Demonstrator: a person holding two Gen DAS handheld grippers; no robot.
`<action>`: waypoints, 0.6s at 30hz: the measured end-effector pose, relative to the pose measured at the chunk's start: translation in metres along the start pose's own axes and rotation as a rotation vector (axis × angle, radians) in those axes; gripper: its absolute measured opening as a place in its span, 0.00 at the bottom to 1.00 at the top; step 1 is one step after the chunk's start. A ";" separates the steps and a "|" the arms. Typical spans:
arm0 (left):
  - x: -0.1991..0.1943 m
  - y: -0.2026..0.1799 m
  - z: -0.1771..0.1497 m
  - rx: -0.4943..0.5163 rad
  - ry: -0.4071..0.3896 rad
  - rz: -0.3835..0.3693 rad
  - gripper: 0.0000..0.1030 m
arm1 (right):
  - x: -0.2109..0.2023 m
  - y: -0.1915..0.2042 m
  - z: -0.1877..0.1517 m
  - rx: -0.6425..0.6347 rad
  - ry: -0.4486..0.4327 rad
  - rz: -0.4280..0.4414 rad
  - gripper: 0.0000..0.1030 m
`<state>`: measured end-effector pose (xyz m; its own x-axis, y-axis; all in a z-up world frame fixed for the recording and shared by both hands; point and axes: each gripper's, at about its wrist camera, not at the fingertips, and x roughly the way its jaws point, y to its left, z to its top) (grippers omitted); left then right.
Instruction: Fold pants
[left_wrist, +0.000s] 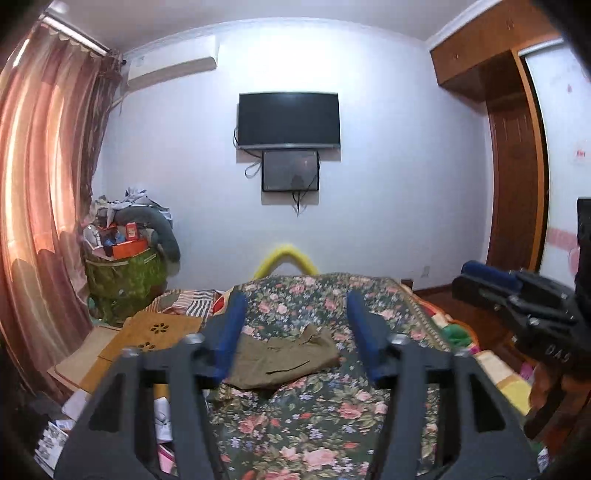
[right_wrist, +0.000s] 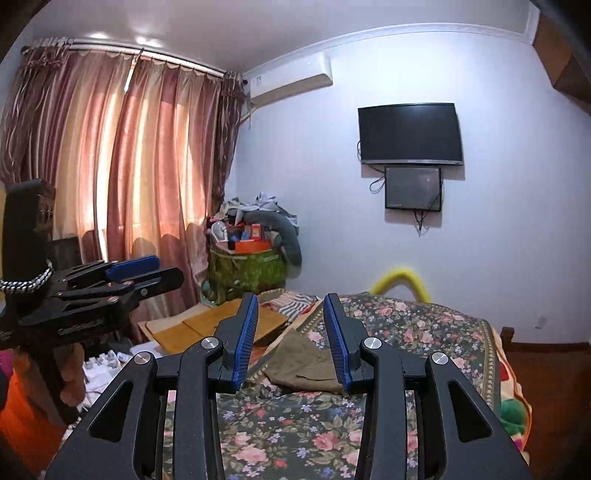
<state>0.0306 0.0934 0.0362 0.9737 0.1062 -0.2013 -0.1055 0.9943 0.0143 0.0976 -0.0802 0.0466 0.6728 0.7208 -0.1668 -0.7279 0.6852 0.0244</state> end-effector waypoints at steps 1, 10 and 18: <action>-0.006 0.000 0.000 -0.003 -0.007 0.006 0.61 | -0.004 0.000 -0.001 0.014 -0.007 0.001 0.42; -0.034 -0.002 -0.004 -0.025 -0.043 0.053 0.96 | -0.020 0.001 -0.003 0.068 -0.029 -0.081 0.93; -0.033 0.001 -0.010 -0.059 -0.030 0.036 0.99 | -0.026 0.004 -0.005 0.047 -0.020 -0.125 1.00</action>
<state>-0.0041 0.0913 0.0328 0.9747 0.1429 -0.1720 -0.1514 0.9878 -0.0373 0.0768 -0.0962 0.0462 0.7608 0.6311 -0.1513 -0.6316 0.7736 0.0511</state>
